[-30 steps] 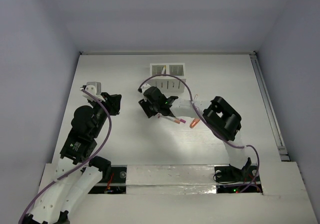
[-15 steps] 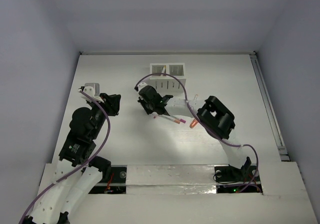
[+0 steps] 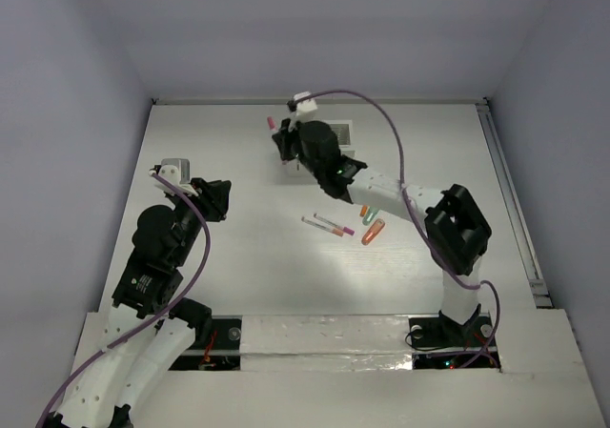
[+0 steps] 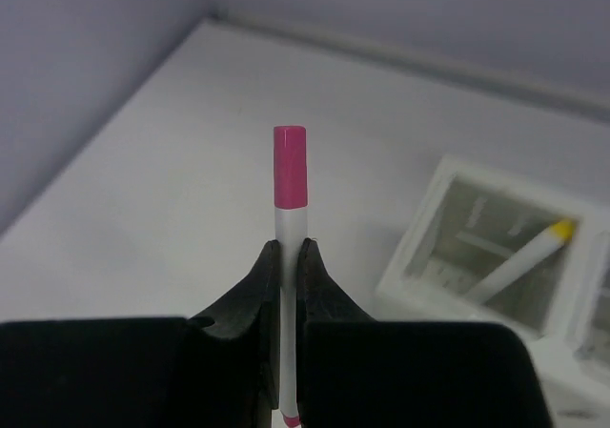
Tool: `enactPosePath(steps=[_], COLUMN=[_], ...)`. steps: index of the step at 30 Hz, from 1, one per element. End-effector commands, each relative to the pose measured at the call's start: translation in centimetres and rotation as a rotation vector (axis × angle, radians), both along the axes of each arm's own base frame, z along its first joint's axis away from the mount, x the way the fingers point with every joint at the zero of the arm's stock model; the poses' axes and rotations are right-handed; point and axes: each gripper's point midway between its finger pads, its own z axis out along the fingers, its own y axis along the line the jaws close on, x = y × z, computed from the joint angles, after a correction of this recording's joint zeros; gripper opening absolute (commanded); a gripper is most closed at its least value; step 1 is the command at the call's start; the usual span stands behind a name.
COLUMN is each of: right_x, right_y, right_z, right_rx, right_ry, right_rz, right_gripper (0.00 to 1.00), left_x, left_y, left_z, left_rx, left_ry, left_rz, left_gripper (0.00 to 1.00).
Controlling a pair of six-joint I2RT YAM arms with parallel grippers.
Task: Sort the stationery into containers
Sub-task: Pick up the pen from the center of the board, then place the pen in the storage box.
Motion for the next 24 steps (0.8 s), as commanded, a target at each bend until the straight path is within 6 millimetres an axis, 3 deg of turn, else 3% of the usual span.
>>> enactPosePath(steps=[1, 2, 5, 9, 12, 18, 19, 20, 24], right_x=[6.3, 8.0, 10.4, 13.3, 14.0, 13.8, 13.7, 13.4, 13.3], right_y=[-4.6, -5.9, -7.0, -8.2, -8.9, -8.5, -8.5, -8.7, -8.7], right_z=[7.1, 6.6, 8.3, 7.5, 7.6, 4.4, 4.6, 3.3, 2.3], right_rx=[0.249, 0.257, 0.306, 0.301, 0.295, 0.293, 0.314, 0.305, 0.287], right_ry=[-0.178, -0.182, -0.238, -0.265, -0.301, -0.265, -0.278, -0.262, -0.269], right_rz=[-0.174, -0.209, -0.255, -0.303, -0.328, -0.308, -0.305, -0.305, -0.298], right_gripper=[0.0, 0.0, 0.0, 0.0, 0.0, 0.0, 0.0, 0.0, 0.0], left_x=[-0.3, -0.2, -0.1, 0.0, 0.2, 0.3, 0.3, 0.2, 0.4], left_y=[-0.1, 0.0, -0.2, 0.1, 0.1, 0.0, -0.1, -0.1, 0.0], left_z=[2.5, 2.3, 2.0, 2.1, 1.8, 1.7, 1.6, 1.7, 1.6], left_rx=[-0.024, -0.02, -0.016, -0.014, -0.009, -0.005, -0.006, -0.008, -0.005], left_ry=[-0.077, -0.07, -0.06, -0.064, -0.049, -0.044, -0.044, -0.048, -0.044], left_rz=[-0.011, -0.005, -0.013, 0.005, 0.007, 0.008, -0.001, -0.002, 0.008], left_gripper=[0.2, 0.2, 0.2, 0.21, 0.21, 0.21, 0.2, 0.21, 0.21])
